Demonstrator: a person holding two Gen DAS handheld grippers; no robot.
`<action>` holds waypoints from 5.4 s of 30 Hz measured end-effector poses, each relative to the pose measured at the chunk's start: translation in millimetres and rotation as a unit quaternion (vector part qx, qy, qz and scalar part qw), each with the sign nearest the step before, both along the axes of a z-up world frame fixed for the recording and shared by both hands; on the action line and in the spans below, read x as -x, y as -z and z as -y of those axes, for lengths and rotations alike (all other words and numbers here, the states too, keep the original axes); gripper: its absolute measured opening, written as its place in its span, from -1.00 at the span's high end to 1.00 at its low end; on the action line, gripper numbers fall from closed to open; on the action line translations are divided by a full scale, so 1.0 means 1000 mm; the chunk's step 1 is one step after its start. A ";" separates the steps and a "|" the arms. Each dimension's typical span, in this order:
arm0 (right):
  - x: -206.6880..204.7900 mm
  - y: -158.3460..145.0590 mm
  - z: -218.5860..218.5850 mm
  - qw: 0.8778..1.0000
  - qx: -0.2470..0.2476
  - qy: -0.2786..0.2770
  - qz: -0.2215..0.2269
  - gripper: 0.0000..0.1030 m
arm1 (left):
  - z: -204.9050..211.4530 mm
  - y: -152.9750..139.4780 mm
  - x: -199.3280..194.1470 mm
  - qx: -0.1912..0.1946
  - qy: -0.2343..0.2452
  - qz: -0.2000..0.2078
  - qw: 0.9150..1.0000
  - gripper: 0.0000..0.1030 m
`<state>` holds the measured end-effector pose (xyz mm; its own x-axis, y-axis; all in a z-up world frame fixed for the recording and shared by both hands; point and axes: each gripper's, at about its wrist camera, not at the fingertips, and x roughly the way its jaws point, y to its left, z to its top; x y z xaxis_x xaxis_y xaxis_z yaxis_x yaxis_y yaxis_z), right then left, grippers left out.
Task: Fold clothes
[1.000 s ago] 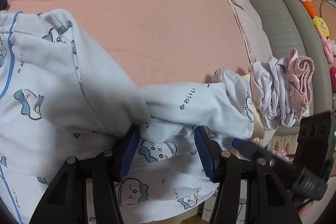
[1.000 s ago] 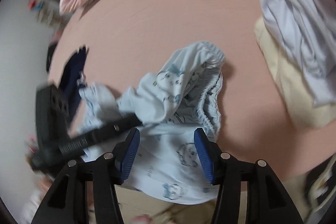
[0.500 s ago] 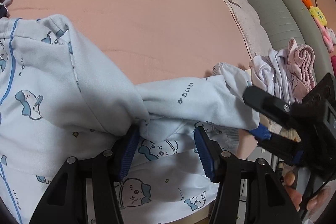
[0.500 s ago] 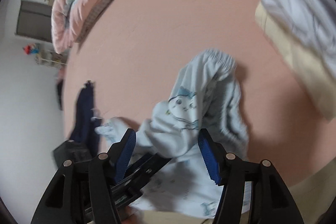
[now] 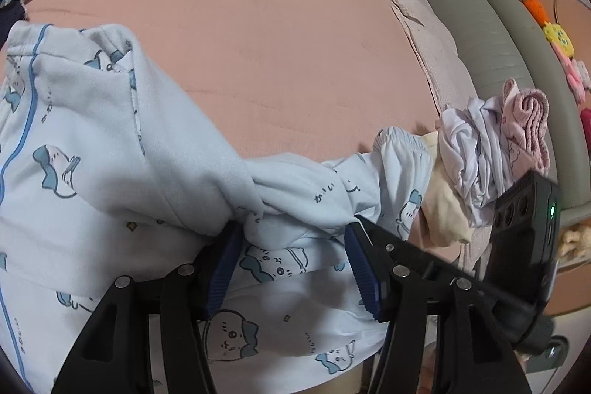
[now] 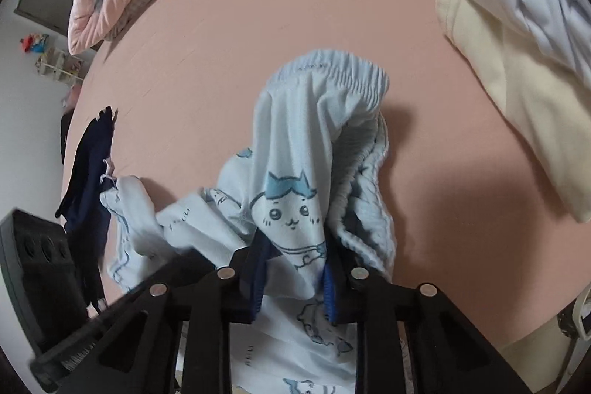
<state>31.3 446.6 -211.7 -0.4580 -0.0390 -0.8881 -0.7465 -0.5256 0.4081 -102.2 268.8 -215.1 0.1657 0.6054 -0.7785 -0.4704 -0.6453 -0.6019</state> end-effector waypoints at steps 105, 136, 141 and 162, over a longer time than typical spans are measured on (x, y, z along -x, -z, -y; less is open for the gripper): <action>0.049 -0.016 0.098 0.931 -0.101 -0.341 -0.078 0.72 | 0.020 -0.047 0.037 0.070 0.001 0.054 0.996 -0.22; 0.031 -0.012 0.105 0.934 -0.119 -0.332 -0.062 0.72 | -0.025 -0.016 0.048 0.237 0.022 -0.022 0.971 0.28; 0.031 -0.015 0.106 0.933 -0.123 -0.332 -0.056 0.72 | -0.028 -0.021 0.037 0.220 0.028 -0.045 0.974 0.50; 0.069 -0.050 0.095 0.940 -0.103 -0.322 -0.032 0.05 | 0.016 0.000 0.021 0.139 -0.024 0.022 0.990 0.59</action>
